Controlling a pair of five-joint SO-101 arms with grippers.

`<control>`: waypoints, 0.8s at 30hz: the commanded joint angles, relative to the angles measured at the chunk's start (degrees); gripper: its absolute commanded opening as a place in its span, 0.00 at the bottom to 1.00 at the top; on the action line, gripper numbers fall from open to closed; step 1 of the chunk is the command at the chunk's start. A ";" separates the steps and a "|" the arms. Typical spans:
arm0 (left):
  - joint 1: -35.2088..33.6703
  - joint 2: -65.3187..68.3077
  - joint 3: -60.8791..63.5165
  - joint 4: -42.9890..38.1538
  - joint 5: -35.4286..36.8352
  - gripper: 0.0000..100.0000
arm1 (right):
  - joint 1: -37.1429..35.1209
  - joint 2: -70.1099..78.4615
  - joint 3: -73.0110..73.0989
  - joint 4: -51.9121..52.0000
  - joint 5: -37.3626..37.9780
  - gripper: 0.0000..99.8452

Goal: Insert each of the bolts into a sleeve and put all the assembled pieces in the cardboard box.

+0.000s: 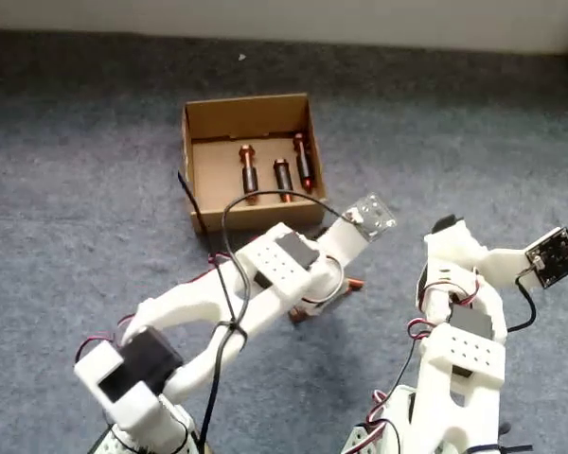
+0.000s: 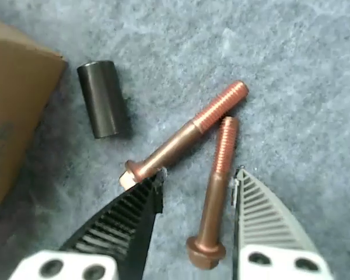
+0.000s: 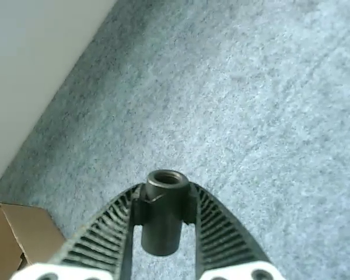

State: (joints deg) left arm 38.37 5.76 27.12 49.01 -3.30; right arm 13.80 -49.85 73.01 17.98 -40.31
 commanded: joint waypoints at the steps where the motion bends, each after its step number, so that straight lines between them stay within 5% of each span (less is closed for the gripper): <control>1: 1.89 5.32 -7.34 -0.88 0.53 0.21 | 0.66 -1.89 -1.01 -1.36 -0.44 0.00; 9: 2.33 11.56 -14.29 0.18 0.53 0.18 | 0.66 -1.89 -1.01 -1.27 -0.26 0.00; 24: 4.44 18.77 -25.10 16.53 0.18 0.11 | 0.66 -1.89 -0.92 -1.19 -0.26 0.00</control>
State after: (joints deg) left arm 42.15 24.84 3.91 62.20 -3.21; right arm 13.80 -49.85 73.01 17.98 -40.31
